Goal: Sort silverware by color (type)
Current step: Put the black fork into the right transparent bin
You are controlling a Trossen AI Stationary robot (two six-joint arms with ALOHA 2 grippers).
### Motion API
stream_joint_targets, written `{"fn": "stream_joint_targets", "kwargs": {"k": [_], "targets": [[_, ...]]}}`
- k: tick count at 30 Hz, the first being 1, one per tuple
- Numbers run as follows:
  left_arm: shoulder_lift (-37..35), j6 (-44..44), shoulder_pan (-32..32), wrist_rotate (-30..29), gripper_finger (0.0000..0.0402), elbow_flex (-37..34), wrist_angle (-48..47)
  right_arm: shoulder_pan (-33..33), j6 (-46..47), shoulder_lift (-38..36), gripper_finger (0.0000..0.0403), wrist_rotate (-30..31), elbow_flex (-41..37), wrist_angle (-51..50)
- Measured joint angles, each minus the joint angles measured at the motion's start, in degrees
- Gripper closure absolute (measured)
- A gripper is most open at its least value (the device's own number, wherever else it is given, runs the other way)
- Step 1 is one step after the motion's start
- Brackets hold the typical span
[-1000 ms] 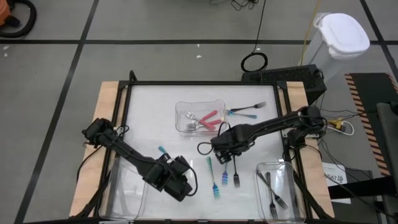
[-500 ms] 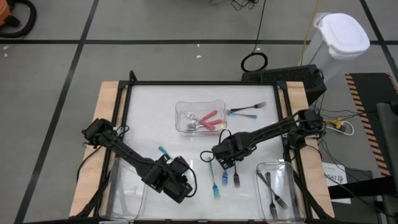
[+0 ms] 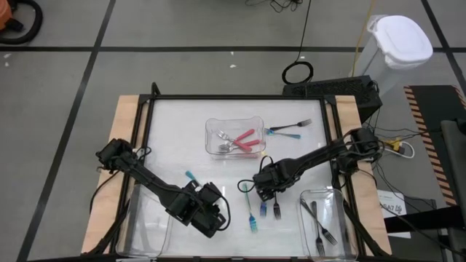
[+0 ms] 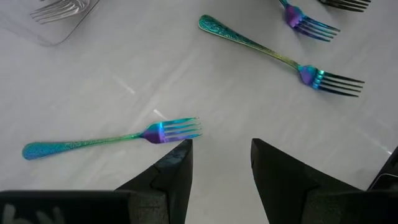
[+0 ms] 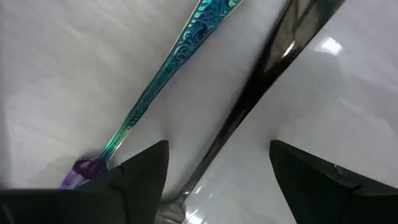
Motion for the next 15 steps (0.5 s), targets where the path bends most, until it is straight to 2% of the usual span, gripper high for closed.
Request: {"fn": "stream_joint_targets", "kwargs": {"k": [7,15], "targets": [[0.0,1.4,0.8,0.0,0.0240,0.0,0.1,0.0,-0.1,0.1,0.0141,0.6,-2.8,0.4],[-0.1,0.1,2.0,0.4,0.0240,0.0,0.5,-0.1,-0.1,0.2,0.0234,2.3,-3.7,1.1]]}}
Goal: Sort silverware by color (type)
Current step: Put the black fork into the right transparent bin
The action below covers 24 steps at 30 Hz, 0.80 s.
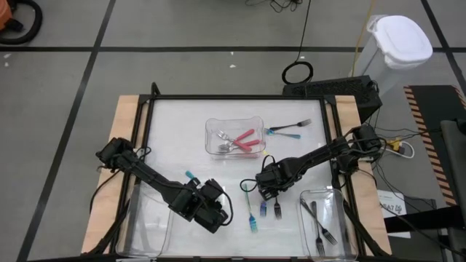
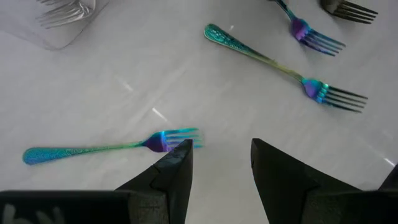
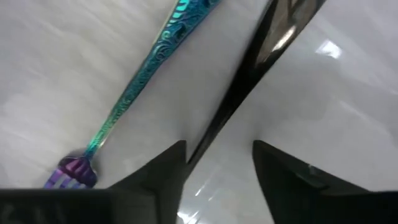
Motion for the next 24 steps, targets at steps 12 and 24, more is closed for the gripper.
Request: {"fn": "stream_joint_targets", "kwargs": {"k": [12,24], "targets": [[0.0,0.0,1.8,0.4,0.0240,0.0,1.0,0.0,0.0,-0.4,0.0387,-0.6,0.0,0.8],[0.0,-0.2,1.6,-0.1,0.0240,0.0,1.0,-0.3,-2.0,0.1,0.0397,0.7,5.1,-4.4]]}}
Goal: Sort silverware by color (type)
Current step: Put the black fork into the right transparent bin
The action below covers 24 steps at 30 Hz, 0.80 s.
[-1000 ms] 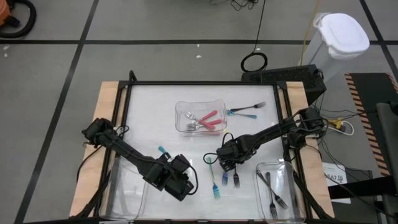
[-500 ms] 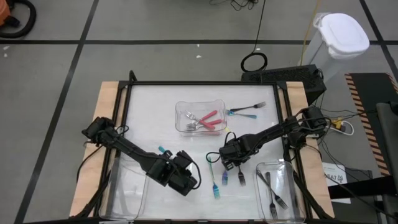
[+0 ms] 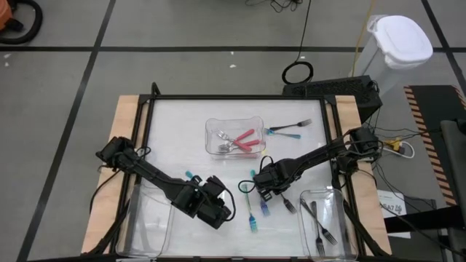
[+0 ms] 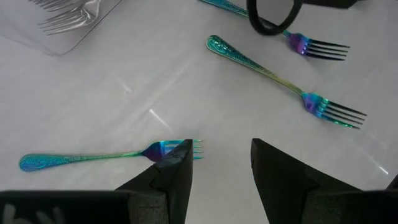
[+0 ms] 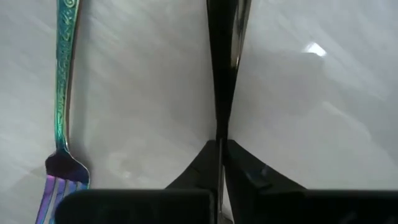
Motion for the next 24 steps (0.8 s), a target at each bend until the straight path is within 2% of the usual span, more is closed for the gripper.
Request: {"fn": "stream_joint_targets", "kwargs": {"k": [11,24], "targets": [[0.0,-0.1,-0.9,0.9,0.0240,0.0,-0.2,0.0,-1.3,-0.1,0.0396,2.1,8.5,-1.0],[0.0,-7.0,-3.5,3.5,0.0240,0.0,-0.3,-0.8,-4.5,-0.2,0.0396,4.0,21.0,-3.4]]}}
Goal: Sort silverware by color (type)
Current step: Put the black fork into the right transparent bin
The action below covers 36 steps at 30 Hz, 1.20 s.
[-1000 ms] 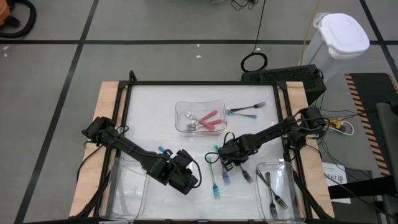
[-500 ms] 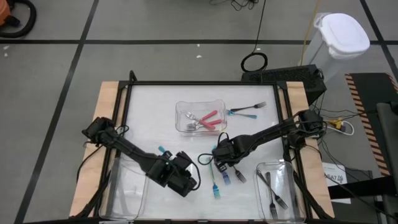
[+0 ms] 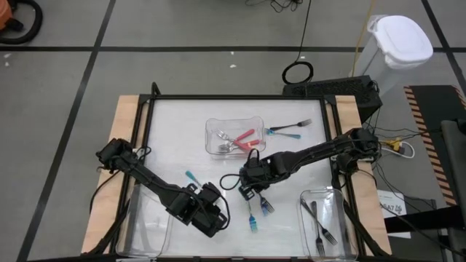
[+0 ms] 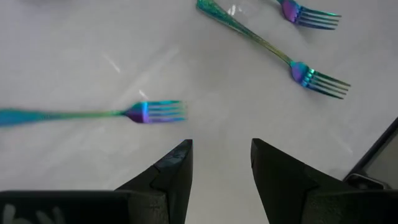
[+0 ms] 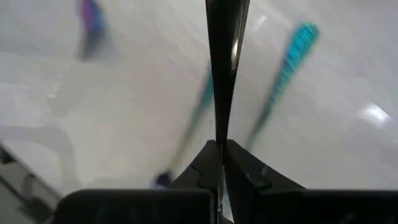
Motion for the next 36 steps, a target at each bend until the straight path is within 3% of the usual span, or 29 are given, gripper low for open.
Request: {"fn": "stream_joint_targets", "kwargs": {"k": [5,14,20,28,36], "targets": [[-0.8,-5.8,-0.8,-1.8,0.0240,0.0,-0.3,-1.0,-1.6,0.0,0.0396,1.8,5.8,-0.4],[-3.9,-8.9,-0.9,-6.8,0.0240,0.0,-1.6,-3.4,-4.7,-0.1,0.0396,11.1,19.3,-6.3],[-7.9,-14.3,-0.9,-16.7,0.0240,0.0,-4.1,-4.9,-7.1,-0.1,0.0396,18.3,29.2,-11.6],[-12.4,-13.2,-0.7,-27.1,0.0240,0.1,-4.1,-5.6,-7.7,-0.1,0.0396,22.3,38.1,-12.1],[-14.0,-5.4,-0.9,-31.0,0.0240,0.1,0.0,-5.8,-8.3,-0.1,0.0396,23.6,42.2,-5.6]]}}
